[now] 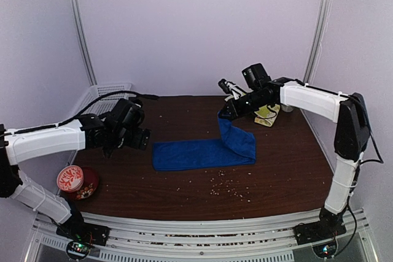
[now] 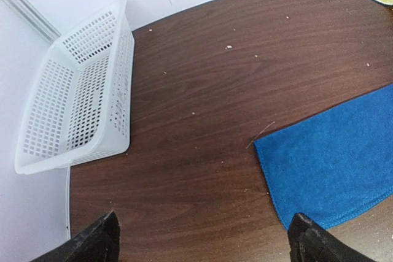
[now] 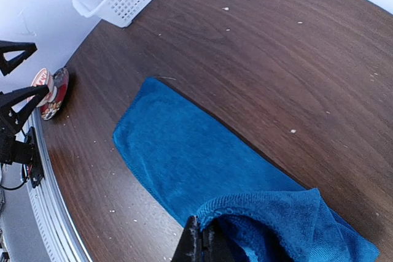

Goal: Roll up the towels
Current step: Pick up the towel from the center of the board, then fold the towel at the center of the board, then smooth out the towel at the center of the board.

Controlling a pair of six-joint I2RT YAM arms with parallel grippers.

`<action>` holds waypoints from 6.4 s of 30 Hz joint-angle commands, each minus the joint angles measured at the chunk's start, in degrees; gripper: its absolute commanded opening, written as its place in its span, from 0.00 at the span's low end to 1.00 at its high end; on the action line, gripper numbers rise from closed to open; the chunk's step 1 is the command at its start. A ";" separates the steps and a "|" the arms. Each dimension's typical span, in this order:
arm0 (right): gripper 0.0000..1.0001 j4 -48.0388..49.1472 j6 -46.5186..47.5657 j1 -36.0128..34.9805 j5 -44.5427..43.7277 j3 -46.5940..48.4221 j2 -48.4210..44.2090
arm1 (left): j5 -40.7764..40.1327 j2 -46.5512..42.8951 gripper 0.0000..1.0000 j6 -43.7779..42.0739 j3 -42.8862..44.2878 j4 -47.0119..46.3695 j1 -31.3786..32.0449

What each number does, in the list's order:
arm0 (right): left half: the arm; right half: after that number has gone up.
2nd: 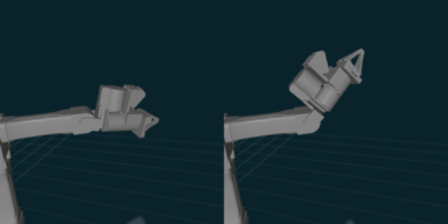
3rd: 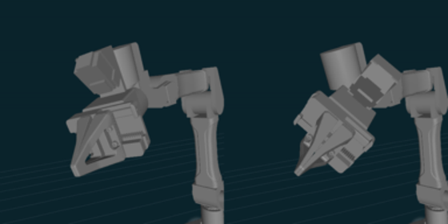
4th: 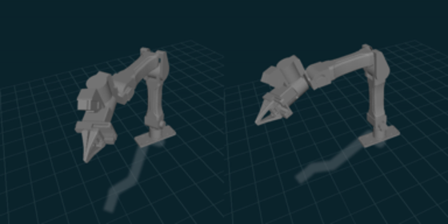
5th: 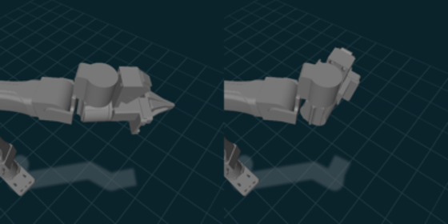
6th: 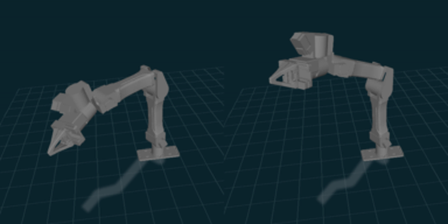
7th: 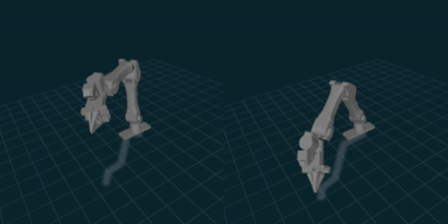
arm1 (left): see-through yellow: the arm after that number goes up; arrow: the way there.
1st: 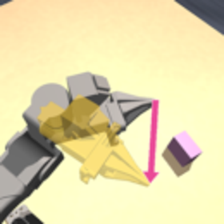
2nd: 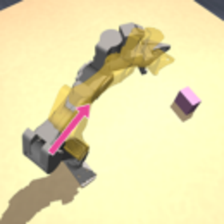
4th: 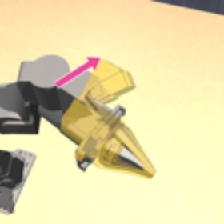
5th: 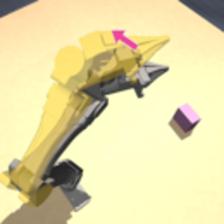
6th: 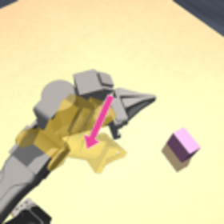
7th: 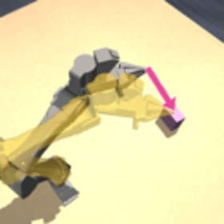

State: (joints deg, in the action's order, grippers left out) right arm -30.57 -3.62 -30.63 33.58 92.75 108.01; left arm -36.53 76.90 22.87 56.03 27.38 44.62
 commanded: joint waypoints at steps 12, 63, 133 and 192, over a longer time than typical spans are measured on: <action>0.00 0.72 -4.24 -11.55 0.52 20.30 17.08 | 6.29 -4.56 0.98 -2.31 -3.56 -3.34 -8.65; 0.53 0.50 -1.27 -18.21 13.96 35.10 30.53 | 12.30 3.60 0.98 4.85 -5.93 -15.60 -11.90; 0.55 -6.26 22.20 2.20 7.54 -8.33 -4.88 | 52.34 33.93 0.43 7.69 -0.62 -40.30 -18.48; 0.56 -7.64 25.12 0.32 7.49 -8.54 -2.73 | 23.79 14.59 0.53 -0.54 -4.80 -27.32 -7.08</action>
State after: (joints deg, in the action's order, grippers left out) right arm -37.76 19.49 -29.85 41.54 84.88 104.81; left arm -6.26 100.64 26.68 54.39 -0.64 33.43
